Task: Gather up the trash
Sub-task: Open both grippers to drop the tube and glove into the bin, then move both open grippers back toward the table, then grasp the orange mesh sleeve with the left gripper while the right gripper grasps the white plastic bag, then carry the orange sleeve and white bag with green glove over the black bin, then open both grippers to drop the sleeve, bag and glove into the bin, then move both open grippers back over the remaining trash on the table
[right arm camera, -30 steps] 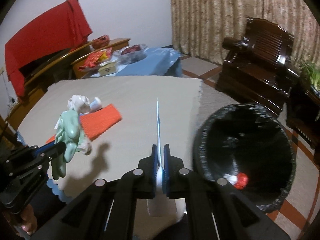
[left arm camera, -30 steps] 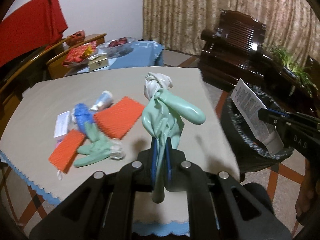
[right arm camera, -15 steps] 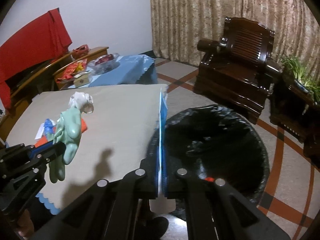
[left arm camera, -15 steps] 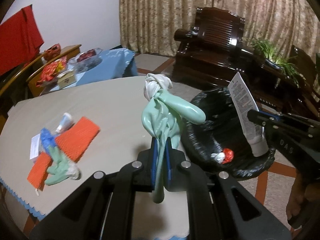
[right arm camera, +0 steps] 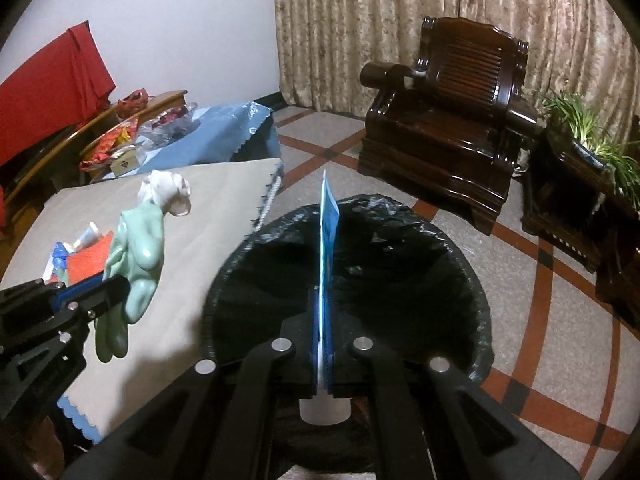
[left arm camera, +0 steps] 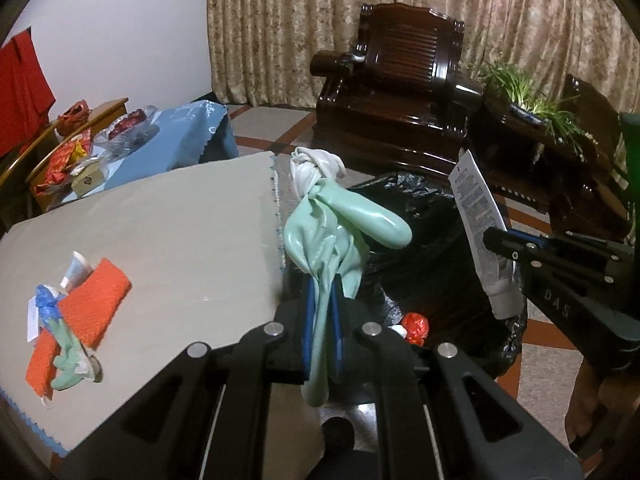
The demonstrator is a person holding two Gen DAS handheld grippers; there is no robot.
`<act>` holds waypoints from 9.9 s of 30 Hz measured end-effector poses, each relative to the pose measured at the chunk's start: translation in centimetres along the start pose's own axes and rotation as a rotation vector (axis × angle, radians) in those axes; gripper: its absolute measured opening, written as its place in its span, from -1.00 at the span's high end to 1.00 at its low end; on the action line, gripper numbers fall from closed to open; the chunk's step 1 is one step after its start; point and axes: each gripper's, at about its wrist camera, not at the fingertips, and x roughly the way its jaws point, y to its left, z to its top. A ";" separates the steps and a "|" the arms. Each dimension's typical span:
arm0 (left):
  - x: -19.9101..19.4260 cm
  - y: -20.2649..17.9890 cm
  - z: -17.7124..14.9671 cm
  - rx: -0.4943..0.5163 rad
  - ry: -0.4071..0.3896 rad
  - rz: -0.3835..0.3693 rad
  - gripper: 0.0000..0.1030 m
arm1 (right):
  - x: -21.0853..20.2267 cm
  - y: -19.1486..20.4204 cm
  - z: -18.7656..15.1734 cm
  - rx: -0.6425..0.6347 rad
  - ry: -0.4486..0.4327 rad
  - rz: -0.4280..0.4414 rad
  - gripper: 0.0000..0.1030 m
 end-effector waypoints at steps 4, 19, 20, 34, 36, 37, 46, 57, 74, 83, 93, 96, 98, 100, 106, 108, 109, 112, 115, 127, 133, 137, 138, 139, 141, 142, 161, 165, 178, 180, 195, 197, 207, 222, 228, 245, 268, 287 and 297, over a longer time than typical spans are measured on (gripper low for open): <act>2.2 -1.6 0.2 -0.012 0.029 -0.008 0.86 | 1.4 -1.8 0.4 0.002 0.016 0.000 0.95; 8.7 -3.7 -0.9 0.023 0.107 -0.020 0.41 | 8.7 -6.2 -2.4 0.051 0.182 -0.001 0.85; 8.7 -3.7 -1.1 0.029 0.106 -0.016 0.35 | 8.7 -6.4 -2.6 0.054 0.187 -0.002 0.85; 6.2 -1.0 -2.2 0.012 0.096 0.004 -0.20 | 6.3 -5.0 -4.0 0.070 0.192 -0.001 0.52; 5.4 -0.6 -2.2 0.008 0.087 0.002 -0.22 | 5.7 -4.4 -3.9 0.066 0.184 0.003 0.52; 4.8 -0.2 -2.2 0.007 0.081 0.006 -0.23 | 5.1 -4.0 -3.9 0.062 0.178 0.003 0.51; 0.2 3.9 -3.2 -0.002 0.044 0.015 -0.34 | 1.1 0.4 -3.5 0.049 0.129 0.010 0.35; -5.3 13.0 -6.7 -0.062 0.040 0.099 -0.38 | -2.8 10.2 -4.0 -0.031 0.084 0.096 0.33; -11.2 30.1 -11.7 -0.172 0.014 0.299 -0.38 | -2.4 26.7 -4.7 -0.149 0.111 0.254 0.33; -12.8 36.8 -14.1 -0.218 0.011 0.359 -0.38 | -1.2 33.6 -5.0 -0.190 0.108 0.288 0.33; -11.9 40.5 -16.1 -0.239 0.022 0.358 -0.38 | 1.7 39.7 -5.9 -0.218 0.131 0.315 0.33; -11.3 41.3 -16.4 -0.241 0.026 0.351 -0.38 | 3.0 40.9 -6.3 -0.229 0.148 0.321 0.33; -10.6 41.8 -16.7 -0.239 0.034 0.343 -0.38 | 4.0 41.7 -6.6 -0.234 0.159 0.321 0.33; -9.8 42.2 -16.9 -0.238 0.041 0.336 -0.38 | 4.8 42.3 -6.7 -0.239 0.166 0.320 0.33; -6.7 43.3 -17.4 -0.239 0.076 0.315 -0.38 | 7.4 43.6 -6.7 -0.244 0.188 0.310 0.32; -5.9 43.6 -17.6 -0.241 0.085 0.306 -0.38 | 8.2 43.8 -6.6 -0.245 0.193 0.306 0.32; -5.5 43.8 -17.7 -0.244 0.090 0.302 -0.38 | 8.6 43.9 -6.6 -0.246 0.194 0.304 0.31; -4.1 44.3 -18.1 -0.250 0.109 0.294 -0.38 | 9.7 44.0 -6.5 -0.245 0.198 0.293 0.21; -3.1 44.8 -18.3 -0.253 0.123 0.286 -0.38 | 10.9 44.0 -6.6 -0.242 0.209 0.280 0.18; -0.1 46.5 -18.9 -0.293 0.183 0.254 -0.22 | 14.0 44.2 -7.6 -0.242 0.265 0.263 0.23; -0.8 46.5 -18.8 -0.301 0.175 0.258 0.55 | 13.5 43.6 -7.7 -0.233 0.266 0.285 0.39; -1.9 45.5 -18.8 -0.285 0.157 0.266 0.59 | 12.7 43.6 -7.7 -0.238 0.256 0.297 0.40; -2.2 45.2 -18.8 -0.283 0.154 0.271 0.59 | 12.3 43.5 -7.7 -0.239 0.251 0.300 0.40; -2.5 45.1 -18.8 -0.284 0.150 0.270 0.59 | 12.0 43.5 -7.6 -0.240 0.245 0.303 0.40; -3.2 44.8 -18.7 -0.291 0.143 0.273 0.59 | 11.0 43.4 -7.4 -0.241 0.233 0.312 0.41; -3.5 44.7 -18.7 -0.294 0.140 0.276 0.59 | 10.7 43.3 -7.4 -0.241 0.228 0.314 0.41; -5.4 41.3 -17.3 -0.260 0.126 0.223 0.48 | 6.2 38.4 -5.3 -0.164 0.158 0.296 0.41; -5.2 41.2 -17.6 -0.254 0.131 0.224 0.45 | 7.0 37.9 -5.4 -0.148 0.171 0.295 0.41; -6.7 41.3 -16.4 -0.274 0.088 0.247 0.62 | 6.0 36.8 -4.6 -0.129 0.136 0.302 0.41; -7.2 41.1 -16.1 -0.271 0.083 0.248 0.63 | 5.4 36.5 -4.3 -0.124 0.125 0.303 0.41; -9.9 35.9 -14.0 -0.274 0.049 0.267 0.63 | 0.7 32.0 -2.6 -0.091 0.049 0.269 0.41; -10.1 34.8 -13.5 -0.272 0.044 0.258 0.63 | 0.1 31.1 -2.5 -0.082 0.042 0.260 0.41; -9.9 29.3 -11.0 -0.241 0.021 0.216 0.63 | -2.6 25.7 -2.3 -0.047 0.003 0.197 0.41; -6.5 19.4 -7.3 -0.174 0.018 0.151 0.63 | -4.2 16.1 -2.1 0.008 -0.031 0.090 0.41; -4.9 15.7 -6.0 -0.161 0.026 0.141 0.63 | -4.0 12.3 -1.9 0.037 -0.034 0.053 0.41; -0.1 4.4 -1.9 -0.118 0.053 0.088 0.63 | -2.0 -1.4 -2.1 0.134 -0.014 -0.060 0.41; 9.2 -2.6 -1.1 -0.090 0.163 0.076 0.49 | 5.3 -8.6 -2.6 0.171 0.106 -0.057 0.38; 7.4 1.2 -3.9 -0.057 0.171 0.102 -0.21 | 2.8 -4.8 -6.7 0.199 0.137 -0.069 0.17; 1.2 5.3 -4.1 -0.021 0.084 0.102 -0.44 | -1.3 -0.2 -5.8 0.192 0.077 -0.055 0.07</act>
